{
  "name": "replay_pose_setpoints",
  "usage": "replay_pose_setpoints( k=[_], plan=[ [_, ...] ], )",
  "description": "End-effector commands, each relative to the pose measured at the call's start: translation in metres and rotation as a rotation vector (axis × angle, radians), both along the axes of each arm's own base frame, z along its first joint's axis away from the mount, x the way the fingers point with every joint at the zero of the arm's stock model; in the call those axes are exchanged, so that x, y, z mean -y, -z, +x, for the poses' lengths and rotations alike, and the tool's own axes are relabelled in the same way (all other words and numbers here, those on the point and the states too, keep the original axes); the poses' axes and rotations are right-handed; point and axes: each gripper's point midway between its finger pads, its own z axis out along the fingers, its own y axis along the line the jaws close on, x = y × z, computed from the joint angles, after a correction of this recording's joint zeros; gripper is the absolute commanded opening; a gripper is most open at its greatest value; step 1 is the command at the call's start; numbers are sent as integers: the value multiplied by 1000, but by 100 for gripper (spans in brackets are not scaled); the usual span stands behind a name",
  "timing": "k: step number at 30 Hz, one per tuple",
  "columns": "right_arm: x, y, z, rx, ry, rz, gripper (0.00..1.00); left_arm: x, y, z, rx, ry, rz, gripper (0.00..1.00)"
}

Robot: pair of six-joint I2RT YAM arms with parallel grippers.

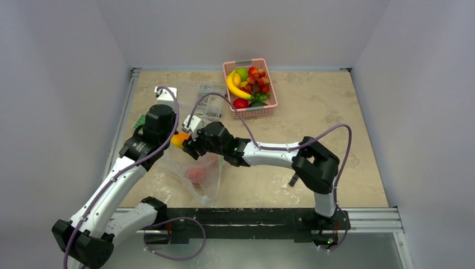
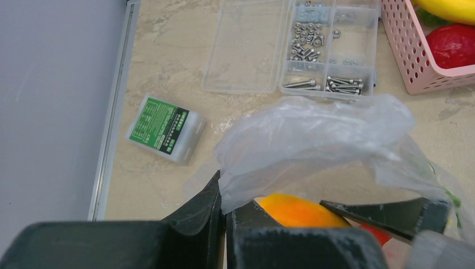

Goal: Take the fake fruits out of the plastic bag
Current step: Take out the fake fruit from the plastic bag.

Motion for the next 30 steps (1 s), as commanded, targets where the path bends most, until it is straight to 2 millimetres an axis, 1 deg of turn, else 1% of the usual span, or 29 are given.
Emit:
replay_pose_setpoints(
  k=[1, 4, 7, 14, 17, 19, 21, 22, 24, 26, 27, 30],
  plan=[
    [3, -40, -29, -85, -73, 108, 6, -2, -4, 3, 20, -18, 1, 0],
    [9, -45, -42, -125, -100, 117, 3, -4, -4, 3, 22, -26, 6, 0],
    [19, -54, -54, -143, -128, 130, 1, -5, -6, 2, 27, -30, 6, 0],
    [51, -78, -80, -124, -189, 135, 0, -6, -6, 2, 25, -34, 15, 0],
    [68, -88, -83, -98, -165, 156, 0, -8, -7, 2, 25, -41, 21, 0],
    [81, -96, -81, -76, -124, 172, 0, -8, -7, 2, 21, -44, 22, 0],
    [95, -108, -73, -56, -46, 204, 0, -8, -7, 2, 21, -44, 22, 0],
    [106, -115, -68, -42, 4, 226, 0, -8, -7, 2, 20, -43, 22, 0],
    [125, -125, -52, -25, 114, 266, 0, -9, -9, 2, 22, -45, 24, 0],
    [145, -131, -31, -16, 227, 305, 0, -10, -11, 1, 29, -49, 24, 0],
    [161, -133, -12, -18, 312, 321, 0, -9, -12, 1, 31, -47, 22, 0],
    [196, -130, 34, -39, 513, 349, 0, -8, -12, 1, 33, -40, 16, 0]
  ],
)
